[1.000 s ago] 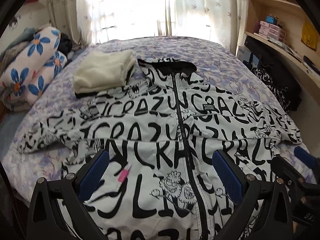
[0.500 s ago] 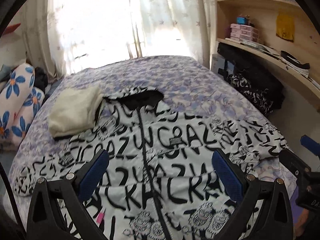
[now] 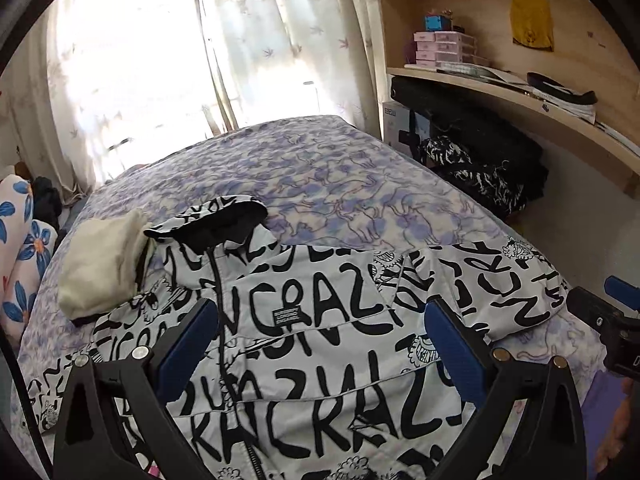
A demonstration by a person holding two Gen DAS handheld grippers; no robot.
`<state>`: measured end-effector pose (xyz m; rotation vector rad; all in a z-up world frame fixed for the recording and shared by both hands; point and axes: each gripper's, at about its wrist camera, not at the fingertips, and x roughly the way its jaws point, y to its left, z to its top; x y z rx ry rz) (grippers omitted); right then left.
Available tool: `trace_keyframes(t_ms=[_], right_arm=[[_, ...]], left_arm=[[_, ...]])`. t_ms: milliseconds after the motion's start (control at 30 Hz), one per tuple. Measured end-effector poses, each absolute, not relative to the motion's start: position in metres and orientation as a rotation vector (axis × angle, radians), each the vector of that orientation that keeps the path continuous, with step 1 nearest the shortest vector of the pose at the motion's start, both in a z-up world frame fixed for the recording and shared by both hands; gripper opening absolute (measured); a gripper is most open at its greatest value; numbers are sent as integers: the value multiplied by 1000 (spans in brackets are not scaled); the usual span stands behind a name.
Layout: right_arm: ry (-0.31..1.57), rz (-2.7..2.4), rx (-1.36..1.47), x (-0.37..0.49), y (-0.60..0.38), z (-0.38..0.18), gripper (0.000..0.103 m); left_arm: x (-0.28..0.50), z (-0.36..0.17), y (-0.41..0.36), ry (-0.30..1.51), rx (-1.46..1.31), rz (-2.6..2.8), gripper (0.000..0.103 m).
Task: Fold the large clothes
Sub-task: 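Grasp the jacket sleeve cuff with the right gripper and lift it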
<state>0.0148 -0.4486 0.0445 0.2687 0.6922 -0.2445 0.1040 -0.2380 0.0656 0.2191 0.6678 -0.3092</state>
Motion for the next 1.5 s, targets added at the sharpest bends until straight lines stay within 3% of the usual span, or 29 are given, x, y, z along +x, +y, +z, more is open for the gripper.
trace_keyframes(t_ms=[367,767,867,1000,1033,1300,1500], right_arm=[[844,-384,543,30,-562,-31,99],[905,-472,921,45,-642,-112,80],[873,-508,919,54,-650,-112,62],[842,-556,886,66,-661,-107,11],[825,-556,869,68,-660,-101,6],[507,-223,507,86,-559,25,6],[534,127,225,106,-425,50,6]], left_arm=[[159,-15,-281,854,196,-296,102],[186,-51,-297,926,134,-294,102],[193,-52,-305,933,136,-289,102],[198,-46,-311,934,138,-287,102],[198,-44,-310,934,134,-289,102],[187,-16,-250,911,25,-280,102],[177,-10,-176,909,-79,-234,102]])
